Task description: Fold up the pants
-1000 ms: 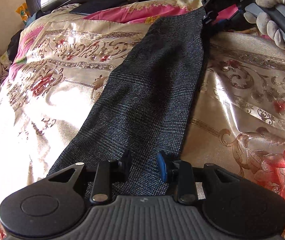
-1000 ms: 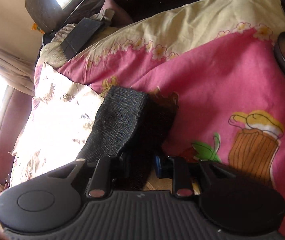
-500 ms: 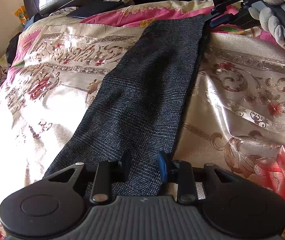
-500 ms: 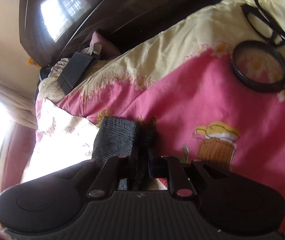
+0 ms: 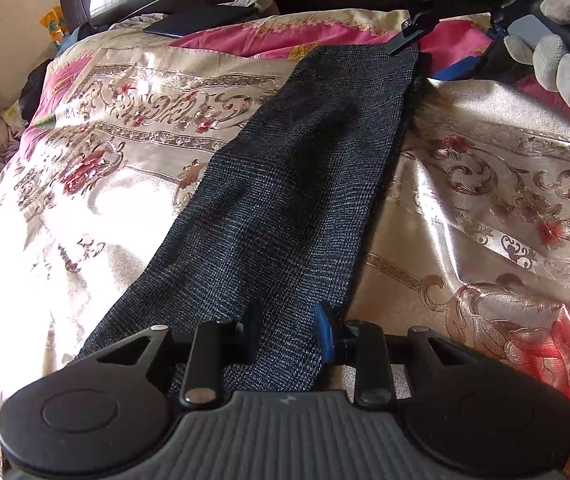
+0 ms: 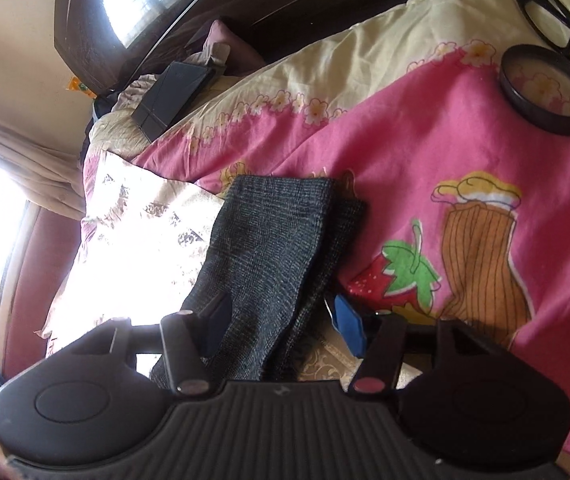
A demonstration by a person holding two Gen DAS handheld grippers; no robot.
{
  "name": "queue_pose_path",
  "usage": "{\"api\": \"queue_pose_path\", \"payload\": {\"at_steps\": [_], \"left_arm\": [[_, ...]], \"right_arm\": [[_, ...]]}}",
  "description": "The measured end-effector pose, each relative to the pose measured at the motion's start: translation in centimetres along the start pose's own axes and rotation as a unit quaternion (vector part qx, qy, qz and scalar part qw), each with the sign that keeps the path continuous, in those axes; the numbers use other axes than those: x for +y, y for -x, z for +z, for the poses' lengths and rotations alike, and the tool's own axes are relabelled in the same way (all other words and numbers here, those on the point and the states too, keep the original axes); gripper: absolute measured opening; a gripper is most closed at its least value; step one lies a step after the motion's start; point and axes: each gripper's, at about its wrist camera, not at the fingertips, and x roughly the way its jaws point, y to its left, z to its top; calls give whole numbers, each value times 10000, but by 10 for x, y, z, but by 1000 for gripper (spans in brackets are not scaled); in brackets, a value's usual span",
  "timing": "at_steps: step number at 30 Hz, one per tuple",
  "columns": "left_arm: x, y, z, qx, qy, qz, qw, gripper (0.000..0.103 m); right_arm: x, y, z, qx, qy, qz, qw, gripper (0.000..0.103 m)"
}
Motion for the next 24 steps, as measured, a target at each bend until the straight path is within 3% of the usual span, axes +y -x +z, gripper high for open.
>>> {"api": "queue_pose_path", "payload": {"at_steps": [5, 7, 9, 12, 15, 18, 24], "left_arm": [[1, 1, -1, -24, -32, 61, 10000, 45], [4, 1, -2, -29, 30, 70, 10000, 45], [6, -1, -3, -1, 124, 68, 9999, 45], [6, -3, -3, 12, 170, 62, 9998, 45], [5, -1, -3, -40, 83, 53, 9999, 45], [4, 0, -4, -76, 23, 73, 9999, 45], [7, -7, -3, -65, 254, 40, 9996, 45]], "right_arm": [[10, -4, -3, 95, 43, -200, 9997, 51], [18, 8, -5, -119, 243, -215, 9994, 51], [24, 22, -7, -212, 286, -54, 9994, 51], [30, 26, -17, -9, 238, 54, 9997, 50], [31, 9, -23, -3, 495, -292, 9983, 49], [13, -13, -22, 227, -6, -556, 9982, 46], [1, -26, -14, 113, -371, 14, 9992, 46]]}}
